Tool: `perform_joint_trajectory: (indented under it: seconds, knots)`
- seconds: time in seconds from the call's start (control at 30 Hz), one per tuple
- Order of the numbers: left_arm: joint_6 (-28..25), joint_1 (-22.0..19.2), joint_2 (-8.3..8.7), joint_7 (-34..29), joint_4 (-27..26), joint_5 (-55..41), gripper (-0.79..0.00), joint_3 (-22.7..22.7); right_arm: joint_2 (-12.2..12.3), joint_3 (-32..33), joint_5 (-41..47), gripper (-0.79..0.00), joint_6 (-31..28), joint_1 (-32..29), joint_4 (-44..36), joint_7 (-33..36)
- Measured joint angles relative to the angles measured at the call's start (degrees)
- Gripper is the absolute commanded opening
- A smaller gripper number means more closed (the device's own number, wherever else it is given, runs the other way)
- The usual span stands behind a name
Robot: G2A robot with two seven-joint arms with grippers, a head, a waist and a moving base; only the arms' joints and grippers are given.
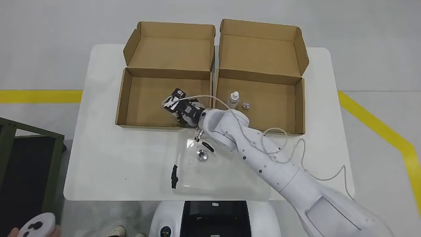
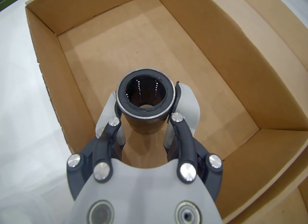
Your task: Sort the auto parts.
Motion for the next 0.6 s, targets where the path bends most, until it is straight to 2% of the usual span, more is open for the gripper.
perform_joint_trajectory:
  seconds: [0.2,0.6]
  knots:
    - [0.0,0.0,0.00,0.0,0.0,0.0,0.000,0.0,0.2,2.0,1.1,0.000,-1.5,-1.6,-3.0,-1.2]
    - [0.0,0.0,0.00,0.0,0.0,0.0,0.000,0.0,2.3,8.0,2.3,0.000,-6.9,-8.2,-18.2,0.0]
